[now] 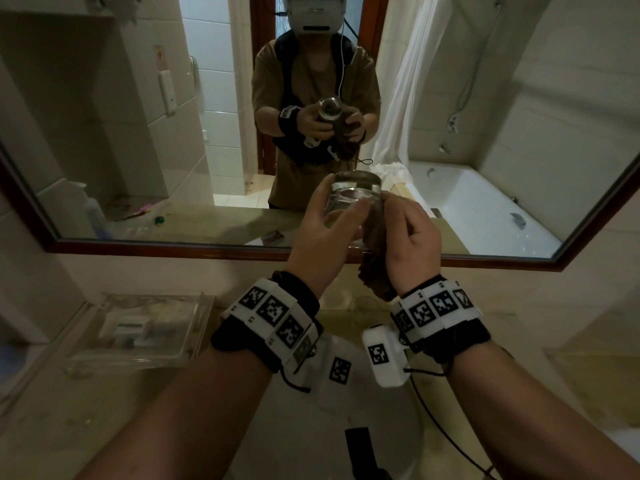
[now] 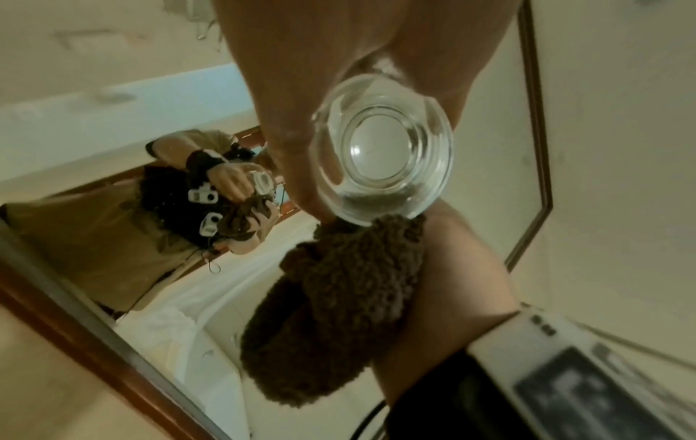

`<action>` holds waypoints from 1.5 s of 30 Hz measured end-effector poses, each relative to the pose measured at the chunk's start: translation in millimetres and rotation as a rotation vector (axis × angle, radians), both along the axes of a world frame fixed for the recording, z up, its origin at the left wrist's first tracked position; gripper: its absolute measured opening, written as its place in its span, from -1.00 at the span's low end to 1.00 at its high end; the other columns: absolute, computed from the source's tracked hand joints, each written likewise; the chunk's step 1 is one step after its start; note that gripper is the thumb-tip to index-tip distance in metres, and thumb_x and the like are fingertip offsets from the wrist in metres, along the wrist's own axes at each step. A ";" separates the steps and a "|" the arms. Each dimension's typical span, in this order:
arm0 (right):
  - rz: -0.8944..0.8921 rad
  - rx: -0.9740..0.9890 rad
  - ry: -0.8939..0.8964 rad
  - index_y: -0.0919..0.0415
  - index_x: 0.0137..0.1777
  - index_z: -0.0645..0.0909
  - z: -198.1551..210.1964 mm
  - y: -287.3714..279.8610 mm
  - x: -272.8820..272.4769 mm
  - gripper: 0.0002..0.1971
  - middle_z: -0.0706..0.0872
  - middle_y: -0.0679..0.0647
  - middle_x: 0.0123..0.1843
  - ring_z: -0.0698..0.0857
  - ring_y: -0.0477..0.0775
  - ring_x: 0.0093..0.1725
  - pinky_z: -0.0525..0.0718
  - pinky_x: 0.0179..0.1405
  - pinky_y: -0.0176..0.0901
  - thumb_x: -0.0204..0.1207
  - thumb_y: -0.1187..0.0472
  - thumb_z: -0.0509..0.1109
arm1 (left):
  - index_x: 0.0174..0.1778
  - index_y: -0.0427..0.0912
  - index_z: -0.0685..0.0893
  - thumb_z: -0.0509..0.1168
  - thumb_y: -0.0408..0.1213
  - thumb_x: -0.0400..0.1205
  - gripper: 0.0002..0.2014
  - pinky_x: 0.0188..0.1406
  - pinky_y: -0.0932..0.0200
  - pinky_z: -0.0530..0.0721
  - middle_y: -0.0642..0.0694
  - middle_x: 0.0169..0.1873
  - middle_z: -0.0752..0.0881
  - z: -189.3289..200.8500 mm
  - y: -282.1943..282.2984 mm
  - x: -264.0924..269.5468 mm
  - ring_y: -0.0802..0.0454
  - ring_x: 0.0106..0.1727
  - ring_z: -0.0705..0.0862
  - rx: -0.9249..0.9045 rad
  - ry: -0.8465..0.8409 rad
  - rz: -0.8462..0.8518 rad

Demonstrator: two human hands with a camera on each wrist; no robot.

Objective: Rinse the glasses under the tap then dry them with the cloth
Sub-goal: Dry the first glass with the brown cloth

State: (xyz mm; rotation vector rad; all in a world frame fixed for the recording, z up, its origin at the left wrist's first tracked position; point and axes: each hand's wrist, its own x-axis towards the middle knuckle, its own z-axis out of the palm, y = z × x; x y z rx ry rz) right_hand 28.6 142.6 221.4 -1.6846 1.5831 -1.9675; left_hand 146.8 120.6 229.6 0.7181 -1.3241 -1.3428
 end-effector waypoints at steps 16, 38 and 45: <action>0.013 0.064 -0.033 0.22 0.15 0.73 8.9 0.4 -9.1 -0.67 0.76 0.07 0.02 0.71 -0.06 0.02 0.65 0.09 -0.19 0.61 0.07 0.22 | 0.61 -0.08 0.29 0.36 -0.09 0.60 -0.34 0.29 -0.16 0.67 -0.09 0.25 0.70 1.7 -1.1 -5.0 0.03 0.24 0.71 -0.016 -0.033 0.022; -0.036 -0.021 0.043 0.33 0.18 0.70 17.4 21.9 -17.5 -0.69 0.67 -0.01 0.04 0.60 -0.31 0.02 0.46 0.08 -0.64 0.59 0.19 0.26 | 0.42 -0.05 0.48 0.38 -0.04 0.61 -0.53 0.22 0.01 0.71 0.00 0.13 0.71 25.0 16.0 -16.7 0.08 0.15 0.72 0.030 -0.158 0.038; -0.040 -0.020 0.104 0.33 0.23 0.68 19.5 32.5 -20.7 -0.69 0.67 0.01 0.09 0.63 -0.16 0.08 0.45 0.07 -0.67 0.62 0.20 0.26 | 0.49 -0.07 0.41 0.37 -0.17 0.63 -0.50 0.09 0.03 0.77 -0.03 0.09 0.73 22.4 28.1 -24.9 0.02 0.11 0.76 0.020 -0.025 0.093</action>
